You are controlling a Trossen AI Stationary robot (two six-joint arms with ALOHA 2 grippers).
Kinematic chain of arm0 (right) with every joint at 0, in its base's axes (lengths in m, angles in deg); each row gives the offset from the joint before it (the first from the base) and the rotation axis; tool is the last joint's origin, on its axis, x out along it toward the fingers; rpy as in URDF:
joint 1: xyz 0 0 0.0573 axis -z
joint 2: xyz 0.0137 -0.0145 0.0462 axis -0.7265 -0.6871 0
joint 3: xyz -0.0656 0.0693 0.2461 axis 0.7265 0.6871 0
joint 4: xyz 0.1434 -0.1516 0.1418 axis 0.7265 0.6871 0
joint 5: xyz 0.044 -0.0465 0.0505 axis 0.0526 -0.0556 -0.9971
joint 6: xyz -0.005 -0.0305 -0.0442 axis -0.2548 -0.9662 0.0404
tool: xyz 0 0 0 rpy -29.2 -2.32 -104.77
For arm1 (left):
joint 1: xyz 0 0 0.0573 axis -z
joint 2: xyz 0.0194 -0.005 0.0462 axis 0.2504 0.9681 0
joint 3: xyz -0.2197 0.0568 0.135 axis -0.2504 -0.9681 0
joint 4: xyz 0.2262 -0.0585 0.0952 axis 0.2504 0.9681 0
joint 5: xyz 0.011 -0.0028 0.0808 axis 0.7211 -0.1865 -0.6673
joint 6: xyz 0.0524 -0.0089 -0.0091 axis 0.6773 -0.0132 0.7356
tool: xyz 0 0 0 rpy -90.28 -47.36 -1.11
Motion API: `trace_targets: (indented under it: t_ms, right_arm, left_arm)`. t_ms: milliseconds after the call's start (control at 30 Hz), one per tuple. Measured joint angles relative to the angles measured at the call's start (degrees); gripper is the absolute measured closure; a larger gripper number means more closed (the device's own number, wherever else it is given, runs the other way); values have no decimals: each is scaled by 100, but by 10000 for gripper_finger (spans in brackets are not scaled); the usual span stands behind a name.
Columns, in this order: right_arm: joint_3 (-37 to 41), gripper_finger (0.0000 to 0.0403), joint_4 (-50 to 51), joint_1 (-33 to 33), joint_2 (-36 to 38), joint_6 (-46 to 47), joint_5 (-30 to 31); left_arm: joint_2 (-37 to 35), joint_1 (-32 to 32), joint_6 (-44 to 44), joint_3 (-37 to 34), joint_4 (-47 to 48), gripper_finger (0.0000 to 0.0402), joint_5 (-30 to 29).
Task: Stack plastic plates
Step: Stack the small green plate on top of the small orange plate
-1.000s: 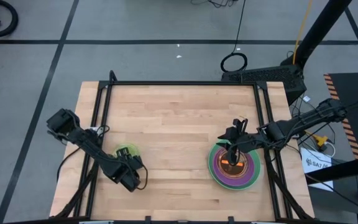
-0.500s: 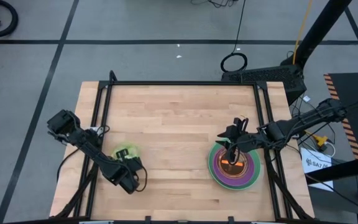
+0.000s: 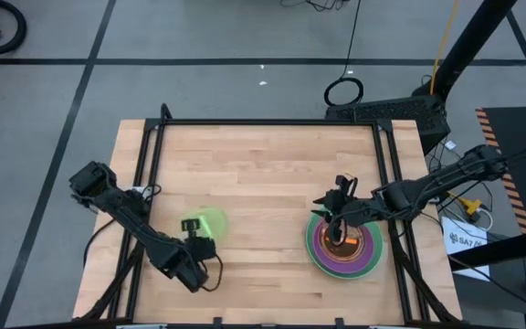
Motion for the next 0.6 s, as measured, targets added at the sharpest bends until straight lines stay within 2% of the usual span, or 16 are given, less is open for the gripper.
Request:
trace_targets:
  t_ms: [233,367,433,600]
  right_arm:
    - [0,284,-947,-190,-827,-1035,-252]
    - [0,284,-2259,-339,-1437,-2007,-332]
    - [-56,284,-2871,-414,-1662,-2443,-325]
    - [-509,274,-3288,-535,-2197,-3036,-333]
  left_arm:
    - [-11,-55,2206,945,-236,395,-899]
    - [-11,-262,3367,1251,-830,395,-914]
    - [-13,-409,3746,1270,-1185,395,-709]
    - [-13,-707,4294,1268,-1675,396,-482]
